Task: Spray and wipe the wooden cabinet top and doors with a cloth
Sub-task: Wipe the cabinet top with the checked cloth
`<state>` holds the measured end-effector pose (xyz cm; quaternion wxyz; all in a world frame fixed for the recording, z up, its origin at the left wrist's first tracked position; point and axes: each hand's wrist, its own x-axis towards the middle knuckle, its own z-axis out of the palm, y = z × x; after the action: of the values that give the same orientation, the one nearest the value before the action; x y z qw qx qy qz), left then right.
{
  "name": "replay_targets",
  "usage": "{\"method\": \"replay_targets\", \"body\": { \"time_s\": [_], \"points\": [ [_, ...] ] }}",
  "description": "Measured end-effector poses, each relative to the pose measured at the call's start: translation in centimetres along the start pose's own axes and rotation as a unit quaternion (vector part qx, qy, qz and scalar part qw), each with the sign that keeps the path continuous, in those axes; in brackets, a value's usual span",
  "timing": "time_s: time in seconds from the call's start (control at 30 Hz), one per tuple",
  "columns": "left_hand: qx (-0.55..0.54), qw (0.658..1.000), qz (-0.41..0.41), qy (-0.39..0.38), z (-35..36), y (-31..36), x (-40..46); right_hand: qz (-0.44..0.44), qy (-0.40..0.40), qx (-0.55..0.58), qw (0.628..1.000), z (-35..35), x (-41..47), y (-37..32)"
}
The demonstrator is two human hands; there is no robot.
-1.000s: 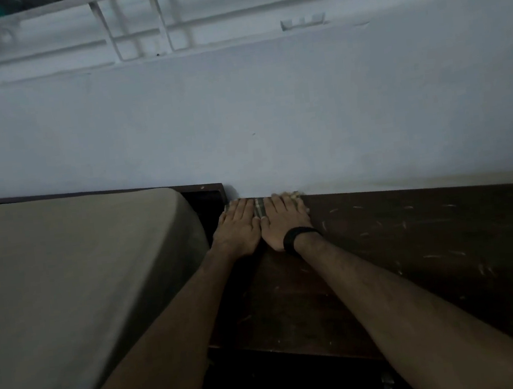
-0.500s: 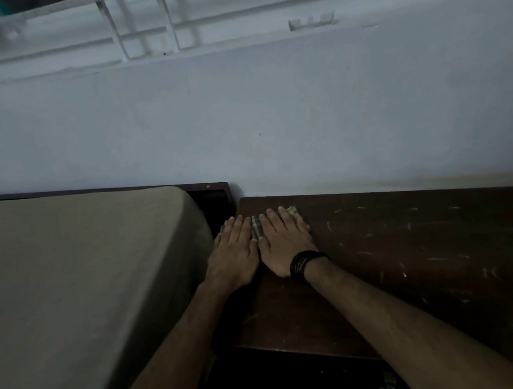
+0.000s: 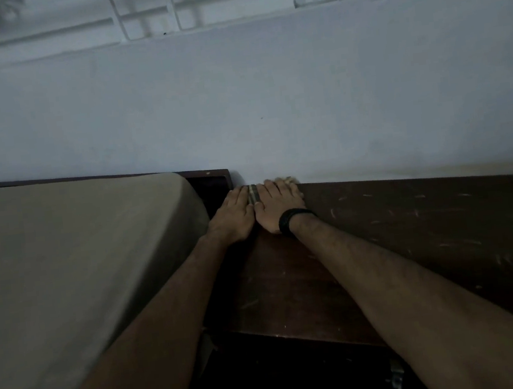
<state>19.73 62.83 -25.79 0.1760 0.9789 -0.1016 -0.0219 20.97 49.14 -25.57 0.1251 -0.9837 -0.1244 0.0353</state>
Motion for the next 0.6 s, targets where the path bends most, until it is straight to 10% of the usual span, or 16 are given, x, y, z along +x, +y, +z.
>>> {"method": "replay_targets", "body": {
  "time_s": [0.6],
  "points": [
    [0.062, 0.998, 0.002, 0.000, 0.6, 1.1, -10.6, -0.025, 0.006, -0.007, 1.000, 1.7, -9.3, -2.8]
  ]
}}
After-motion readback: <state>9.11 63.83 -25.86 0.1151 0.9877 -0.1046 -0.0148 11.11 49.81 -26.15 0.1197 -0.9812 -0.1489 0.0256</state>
